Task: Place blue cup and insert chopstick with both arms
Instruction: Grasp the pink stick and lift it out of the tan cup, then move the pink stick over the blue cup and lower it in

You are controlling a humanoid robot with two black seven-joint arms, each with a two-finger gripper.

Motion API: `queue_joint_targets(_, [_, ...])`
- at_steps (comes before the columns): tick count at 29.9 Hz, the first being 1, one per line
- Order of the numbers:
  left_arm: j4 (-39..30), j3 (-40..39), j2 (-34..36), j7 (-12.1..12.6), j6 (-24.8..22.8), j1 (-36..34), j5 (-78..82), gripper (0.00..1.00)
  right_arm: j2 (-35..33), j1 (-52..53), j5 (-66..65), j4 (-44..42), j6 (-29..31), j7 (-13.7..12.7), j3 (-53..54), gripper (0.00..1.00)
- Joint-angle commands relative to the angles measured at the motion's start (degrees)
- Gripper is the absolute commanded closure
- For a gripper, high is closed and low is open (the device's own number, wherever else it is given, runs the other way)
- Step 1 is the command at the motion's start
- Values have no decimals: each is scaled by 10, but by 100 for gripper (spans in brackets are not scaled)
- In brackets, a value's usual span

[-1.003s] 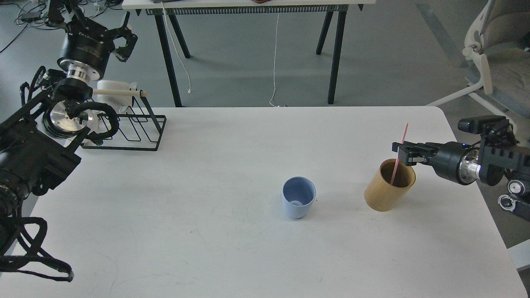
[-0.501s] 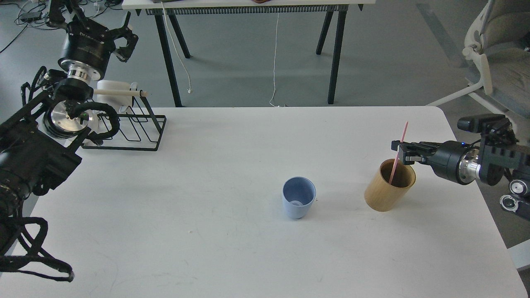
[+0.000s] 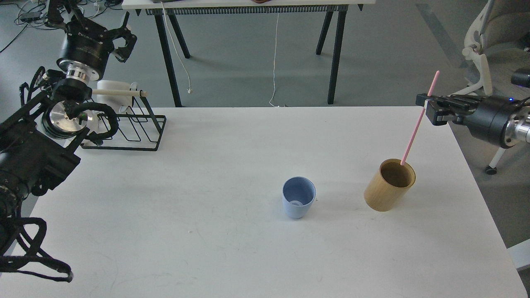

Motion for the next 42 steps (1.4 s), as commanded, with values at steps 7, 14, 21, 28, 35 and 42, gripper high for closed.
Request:
queue_joint_targets(7, [0, 0, 2, 0, 0, 0, 0, 0, 68, 68, 41, 7, 31, -8, -2, 99])
queue_joint_targets(14, [0, 0, 0, 0, 0, 0, 0, 0, 168, 73, 95, 4, 31, -10, -10, 99])
queue_joint_targets(21, [0, 0, 0, 0, 0, 1, 0, 0, 261, 72, 92, -36, 31, -11, -69, 99])
queue_joint_targets(28, [0, -1, 0, -1, 0, 4, 0, 0, 299, 51, 89, -86, 25, -11, -84, 99])
queue_joint_targets(35, [0, -1, -1, -2, 0, 8, 0, 0, 306, 33, 86, -90, 25, -11, -84, 99])
queue_joint_targets(42, [0, -1, -2, -2, 0, 8, 0, 0, 320, 19, 87, -92, 25, -11, -84, 93])
